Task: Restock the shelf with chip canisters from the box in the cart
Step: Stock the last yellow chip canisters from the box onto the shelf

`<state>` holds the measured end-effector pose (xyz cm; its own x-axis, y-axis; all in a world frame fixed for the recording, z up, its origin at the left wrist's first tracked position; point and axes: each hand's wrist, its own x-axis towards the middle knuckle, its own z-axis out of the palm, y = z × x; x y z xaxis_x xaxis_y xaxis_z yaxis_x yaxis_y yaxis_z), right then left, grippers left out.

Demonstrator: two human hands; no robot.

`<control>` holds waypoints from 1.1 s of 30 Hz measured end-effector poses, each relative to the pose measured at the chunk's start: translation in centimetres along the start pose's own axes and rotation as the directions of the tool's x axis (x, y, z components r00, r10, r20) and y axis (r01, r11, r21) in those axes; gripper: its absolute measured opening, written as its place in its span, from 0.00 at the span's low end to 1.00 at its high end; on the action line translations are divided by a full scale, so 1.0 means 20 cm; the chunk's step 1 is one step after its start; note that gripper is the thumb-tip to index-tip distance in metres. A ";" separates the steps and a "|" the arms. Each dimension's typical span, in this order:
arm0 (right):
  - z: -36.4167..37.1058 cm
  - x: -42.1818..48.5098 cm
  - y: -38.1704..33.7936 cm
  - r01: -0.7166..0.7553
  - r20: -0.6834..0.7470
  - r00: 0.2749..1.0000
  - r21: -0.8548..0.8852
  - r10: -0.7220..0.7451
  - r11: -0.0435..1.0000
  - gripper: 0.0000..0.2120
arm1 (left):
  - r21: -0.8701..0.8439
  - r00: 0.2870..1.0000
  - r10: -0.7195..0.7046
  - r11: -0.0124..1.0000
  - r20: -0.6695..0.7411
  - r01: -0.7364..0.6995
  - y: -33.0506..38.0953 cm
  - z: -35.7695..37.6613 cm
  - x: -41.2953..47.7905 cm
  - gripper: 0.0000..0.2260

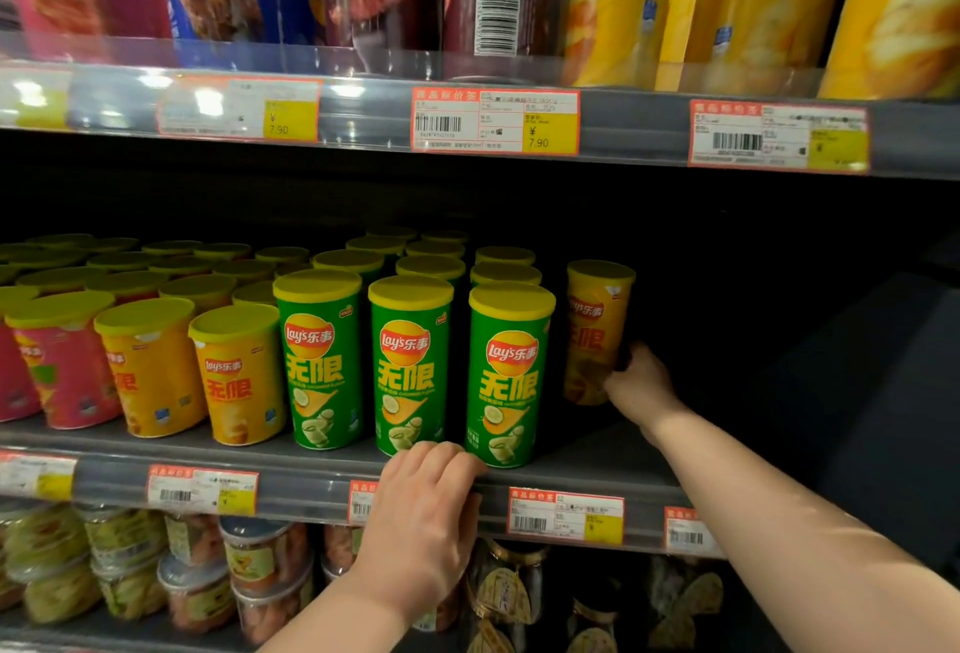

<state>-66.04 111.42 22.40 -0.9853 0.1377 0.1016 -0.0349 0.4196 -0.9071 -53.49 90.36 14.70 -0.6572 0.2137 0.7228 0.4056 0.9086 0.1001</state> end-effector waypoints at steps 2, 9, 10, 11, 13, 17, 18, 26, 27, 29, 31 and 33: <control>0.01 0.02 -0.01 0.005 0.032 0.999 0.032 -0.006 0.999 0.25 | 0.006 1.000 0.004 1.000 -0.002 -0.004 0.00 0.00 0.00 0.07; 0.03 0.06 0.00 -0.004 0.071 0.998 0.053 0.000 0.999 0.28 | -0.015 1.000 0.009 1.000 -0.011 -0.009 0.00 0.01 0.00 0.06; 0.04 0.07 0.00 -0.005 0.076 0.997 0.039 0.002 0.999 0.30 | -0.017 1.000 0.007 1.000 -0.010 -0.007 0.00 0.01 0.00 0.06; 0.04 0.07 0.00 -0.005 0.075 0.997 0.014 0.004 1.000 0.32 | -0.018 1.000 0.004 1.000 -0.008 -0.004 0.00 0.00 0.00 0.06; 0.04 0.08 0.01 -0.020 0.056 0.998 -0.033 0.022 0.999 0.33 | -0.018 1.000 -0.004 1.000 -0.004 0.004 0.00 0.00 0.00 0.06; 0.05 0.12 0.02 -0.069 0.022 0.997 -0.054 0.070 0.996 0.24 | -0.011 1.000 -0.005 1.000 0.009 0.005 0.00 0.00 0.00 0.06; 0.06 0.13 0.03 -0.074 0.024 0.997 -0.046 0.075 0.996 0.23 | -0.008 1.000 -0.006 1.000 0.011 0.006 0.00 0.00 0.00 0.06; 0.05 0.12 0.03 -0.057 0.056 0.997 -0.001 0.057 0.998 0.26 | 0.007 1.000 -0.019 1.000 0.024 0.018 0.01 -0.01 0.01 0.06; 0.04 0.10 0.03 -0.039 0.052 0.998 -0.036 0.041 0.999 0.28 | 0.005 0.999 -0.024 1.000 0.033 0.024 0.01 -0.01 0.01 0.06; 0.02 0.07 0.04 0.003 0.055 0.998 -0.075 0.001 0.997 0.29 | 0.002 0.998 -0.036 0.999 0.049 0.036 0.02 -0.02 0.01 0.07; 0.00 0.03 0.04 0.063 0.075 0.996 -0.160 -0.051 0.985 0.27 | 0.005 0.997 -0.042 0.999 0.068 0.042 0.02 -0.03 0.02 0.07; -0.02 -0.03 0.02 0.115 0.082 0.992 -0.318 -0.094 0.941 0.22 | 0.030 0.995 -0.050 0.998 0.086 0.048 0.04 -0.05 0.03 0.07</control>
<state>-65.49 111.87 22.08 -0.9880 0.0242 0.1525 -0.0929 0.6958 -0.7122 -53.01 90.81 15.81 -0.7287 0.1979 0.6556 0.3546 0.9281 0.1140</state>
